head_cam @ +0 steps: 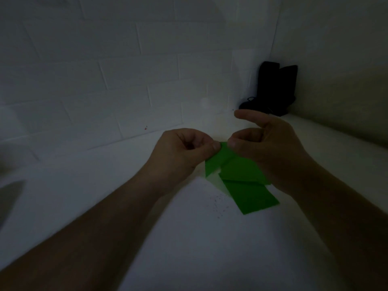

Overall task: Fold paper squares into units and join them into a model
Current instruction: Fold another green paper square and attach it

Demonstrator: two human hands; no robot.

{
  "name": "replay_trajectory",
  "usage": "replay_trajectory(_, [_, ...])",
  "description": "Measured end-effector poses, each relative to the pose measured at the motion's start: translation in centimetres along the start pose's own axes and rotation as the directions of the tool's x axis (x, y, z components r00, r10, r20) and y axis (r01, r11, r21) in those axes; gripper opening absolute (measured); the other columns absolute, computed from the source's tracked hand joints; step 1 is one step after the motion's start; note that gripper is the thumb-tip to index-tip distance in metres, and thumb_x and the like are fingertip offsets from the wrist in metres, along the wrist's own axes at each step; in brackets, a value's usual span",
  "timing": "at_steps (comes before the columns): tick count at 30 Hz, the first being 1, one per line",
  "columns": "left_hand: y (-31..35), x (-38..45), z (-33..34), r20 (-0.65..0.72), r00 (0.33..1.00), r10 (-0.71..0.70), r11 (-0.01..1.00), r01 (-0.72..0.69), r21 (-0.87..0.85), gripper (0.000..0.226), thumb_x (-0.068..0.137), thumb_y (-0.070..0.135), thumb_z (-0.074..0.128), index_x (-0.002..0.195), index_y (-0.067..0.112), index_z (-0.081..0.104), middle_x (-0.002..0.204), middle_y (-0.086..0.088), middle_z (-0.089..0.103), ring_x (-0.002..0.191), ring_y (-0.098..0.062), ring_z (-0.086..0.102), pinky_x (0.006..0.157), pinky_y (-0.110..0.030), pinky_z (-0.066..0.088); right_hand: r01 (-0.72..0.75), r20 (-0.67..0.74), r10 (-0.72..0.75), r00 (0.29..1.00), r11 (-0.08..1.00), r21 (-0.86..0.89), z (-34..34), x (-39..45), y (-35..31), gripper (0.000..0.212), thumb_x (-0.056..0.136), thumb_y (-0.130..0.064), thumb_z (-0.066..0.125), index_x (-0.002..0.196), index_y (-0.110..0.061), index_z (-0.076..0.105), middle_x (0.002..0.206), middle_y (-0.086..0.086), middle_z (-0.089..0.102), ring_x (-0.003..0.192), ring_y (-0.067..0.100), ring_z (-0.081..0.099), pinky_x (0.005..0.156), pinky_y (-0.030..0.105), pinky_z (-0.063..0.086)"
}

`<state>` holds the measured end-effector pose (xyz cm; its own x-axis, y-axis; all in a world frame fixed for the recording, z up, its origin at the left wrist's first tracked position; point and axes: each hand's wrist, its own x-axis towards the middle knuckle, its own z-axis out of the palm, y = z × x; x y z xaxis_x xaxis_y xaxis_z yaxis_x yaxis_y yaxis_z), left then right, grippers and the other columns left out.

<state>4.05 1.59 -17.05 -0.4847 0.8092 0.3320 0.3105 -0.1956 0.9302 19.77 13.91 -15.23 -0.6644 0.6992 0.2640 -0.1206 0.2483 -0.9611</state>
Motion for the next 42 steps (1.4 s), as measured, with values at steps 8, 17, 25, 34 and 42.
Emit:
replay_trajectory(8, [-0.6, 0.5, -0.3, 0.004, 0.998, -0.066, 0.997, 0.067, -0.037, 0.009, 0.094, 0.017, 0.072, 0.093, 0.015, 0.081, 0.094, -0.015, 0.078, 0.097, -0.038, 0.073, 0.096, -0.061, 0.054, 0.005, -0.016, -0.005, 1.0, 1.0, -0.019, -0.4, 0.3, 0.2, 0.061, 0.082, 0.001, 0.077, 0.134, -0.027, 0.059, 0.086, 0.002, 0.078, 0.082, 0.019, 0.075, 0.083, 0.038, 0.061])
replay_trajectory(17, [-0.2, 0.5, -0.5, 0.001, 0.997, -0.08, 0.996, 0.08, 0.027, 0.01, 0.092, 0.016, 0.073, 0.086, 0.019, 0.08, 0.089, -0.008, 0.079, 0.086, -0.023, 0.07, 0.094, -0.054, 0.056, 0.036, -0.021, -0.038, 0.999, 0.998, -0.061, -0.7, 0.4, 0.3, 0.074, 0.078, 0.001, 0.08, 0.14, -0.03, 0.051, 0.084, 0.005, 0.078, 0.085, 0.022, 0.076, 0.088, 0.044, 0.06])
replay_trajectory(25, [-0.3, 0.3, -0.5, 0.034, 0.999, -0.016, 1.0, 0.016, 0.001, 0.014, 0.086, 0.028, 0.072, 0.09, 0.018, 0.08, 0.093, -0.018, 0.076, 0.091, -0.04, 0.07, 0.093, -0.06, 0.054, -0.04, 0.007, 0.04, 0.999, 0.999, 0.008, -0.9, 0.5, 0.5, 0.072, 0.075, 0.004, 0.079, 0.139, -0.021, 0.055, 0.066, 0.003, 0.07, 0.066, 0.015, 0.071, 0.076, 0.032, 0.056])
replay_trajectory(34, [-0.6, 0.4, -0.3, 0.017, 1.0, 0.001, 0.999, -0.001, -0.032, 0.012, 0.096, 0.011, 0.069, 0.086, 0.01, 0.076, 0.08, -0.012, 0.074, 0.076, -0.022, 0.069, 0.078, -0.038, 0.058, -0.052, 0.033, 0.05, 0.998, 0.997, 0.064, -0.7, 0.4, 0.5, 0.075, 0.083, 0.005, 0.074, 0.146, -0.025, 0.047, 0.082, 0.006, 0.076, 0.073, 0.012, 0.072, 0.066, 0.02, 0.054])
replay_trajectory(42, [-0.1, 0.4, -0.5, -0.021, 1.0, -0.016, 0.994, 0.014, -0.106, 0.009, 0.089, 0.012, 0.071, 0.081, 0.013, 0.074, 0.08, -0.012, 0.068, 0.078, -0.025, 0.062, 0.077, -0.04, 0.052, -0.06, -0.025, 0.062, 0.998, 0.995, 0.083, -1.2, 1.0, 0.7, 0.07, 0.083, 0.006, 0.073, 0.143, -0.024, 0.049, 0.087, 0.008, 0.077, 0.085, 0.021, 0.073, 0.086, 0.039, 0.057])
